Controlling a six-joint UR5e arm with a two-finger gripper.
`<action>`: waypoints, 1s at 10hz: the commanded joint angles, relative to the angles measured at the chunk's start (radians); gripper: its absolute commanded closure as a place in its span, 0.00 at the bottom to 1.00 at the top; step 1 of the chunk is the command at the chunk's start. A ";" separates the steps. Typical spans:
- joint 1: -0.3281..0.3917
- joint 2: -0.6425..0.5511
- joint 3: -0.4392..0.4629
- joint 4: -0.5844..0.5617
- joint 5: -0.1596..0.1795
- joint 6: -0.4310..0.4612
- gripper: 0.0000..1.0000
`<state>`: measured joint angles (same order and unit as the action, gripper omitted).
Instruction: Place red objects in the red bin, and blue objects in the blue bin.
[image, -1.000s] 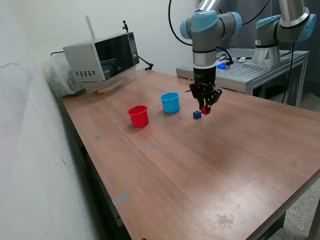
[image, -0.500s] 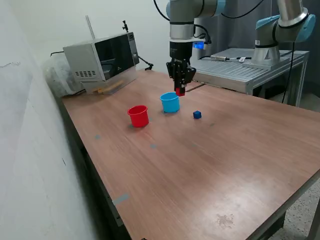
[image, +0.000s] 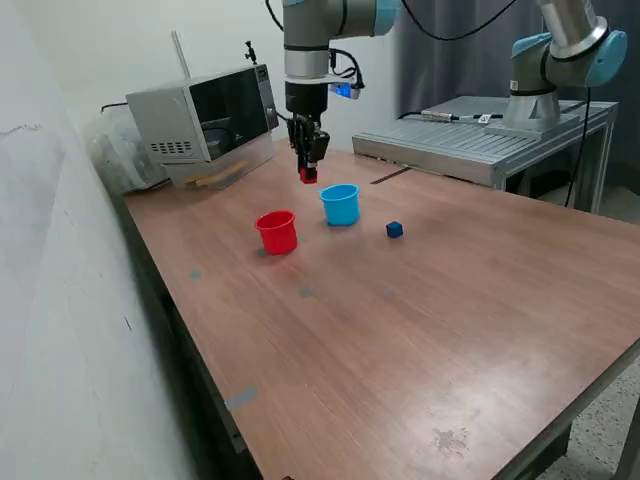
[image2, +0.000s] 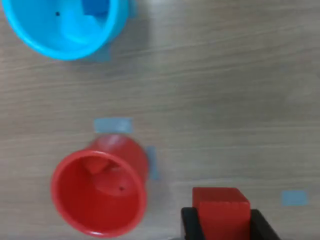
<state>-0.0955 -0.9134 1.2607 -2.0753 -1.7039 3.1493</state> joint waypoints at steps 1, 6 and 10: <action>-0.047 0.063 -0.032 0.006 -0.008 0.000 1.00; -0.079 0.130 -0.090 -0.003 -0.010 -0.002 1.00; -0.099 0.160 -0.118 -0.003 -0.052 0.000 1.00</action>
<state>-0.1827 -0.7785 1.1597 -2.0777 -1.7235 3.1482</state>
